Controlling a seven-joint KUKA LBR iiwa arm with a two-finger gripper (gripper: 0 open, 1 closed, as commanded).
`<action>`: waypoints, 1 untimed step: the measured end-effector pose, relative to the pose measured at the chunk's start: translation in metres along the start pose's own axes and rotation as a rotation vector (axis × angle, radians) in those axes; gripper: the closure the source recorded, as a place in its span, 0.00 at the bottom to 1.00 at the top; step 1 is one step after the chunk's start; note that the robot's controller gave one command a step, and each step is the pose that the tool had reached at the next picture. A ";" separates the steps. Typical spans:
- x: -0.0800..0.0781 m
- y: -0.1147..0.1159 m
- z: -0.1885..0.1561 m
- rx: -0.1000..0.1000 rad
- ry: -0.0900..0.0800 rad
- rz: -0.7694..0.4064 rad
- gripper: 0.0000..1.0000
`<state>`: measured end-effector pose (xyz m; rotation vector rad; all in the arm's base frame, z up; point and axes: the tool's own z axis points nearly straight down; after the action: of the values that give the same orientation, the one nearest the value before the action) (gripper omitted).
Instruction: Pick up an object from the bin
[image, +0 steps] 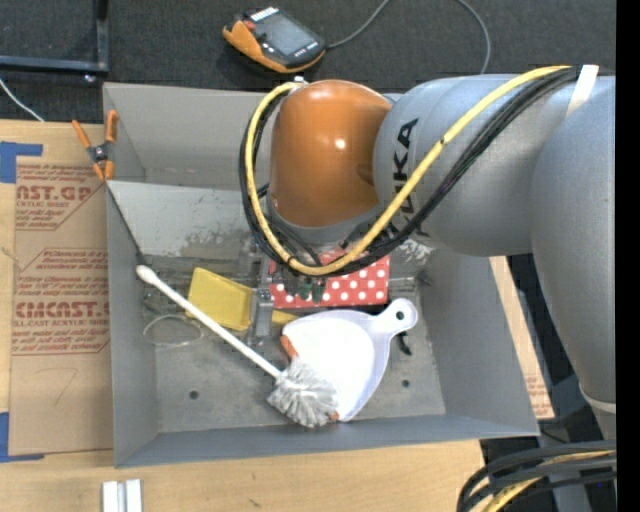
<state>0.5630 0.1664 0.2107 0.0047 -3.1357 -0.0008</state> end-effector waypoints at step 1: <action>-0.001 -0.001 -0.005 -0.001 -0.007 0.002 1.00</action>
Offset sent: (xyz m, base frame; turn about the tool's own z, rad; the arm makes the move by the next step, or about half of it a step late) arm 0.0000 0.0000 0.0000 0.0000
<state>0.5645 0.1652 0.2156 0.0012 -3.1432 -0.0025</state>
